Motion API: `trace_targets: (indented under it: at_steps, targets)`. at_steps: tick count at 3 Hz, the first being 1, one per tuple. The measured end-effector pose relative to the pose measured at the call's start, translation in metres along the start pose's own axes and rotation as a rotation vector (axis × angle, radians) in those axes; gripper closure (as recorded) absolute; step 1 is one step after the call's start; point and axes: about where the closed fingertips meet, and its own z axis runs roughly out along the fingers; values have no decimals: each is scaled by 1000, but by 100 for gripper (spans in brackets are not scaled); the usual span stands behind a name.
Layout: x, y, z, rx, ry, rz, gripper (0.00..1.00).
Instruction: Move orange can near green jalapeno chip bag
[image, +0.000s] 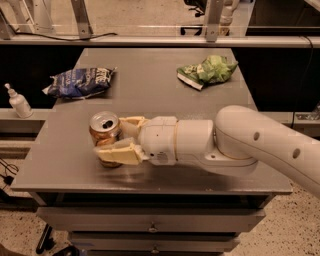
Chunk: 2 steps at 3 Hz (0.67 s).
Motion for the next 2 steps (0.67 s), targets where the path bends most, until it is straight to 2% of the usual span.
trace_targets:
  at_steps: [1,2]
  targets:
    - [0,-8,-14,40,7,-4,87]
    - [-3,-19,-36,84,31,-18,100]
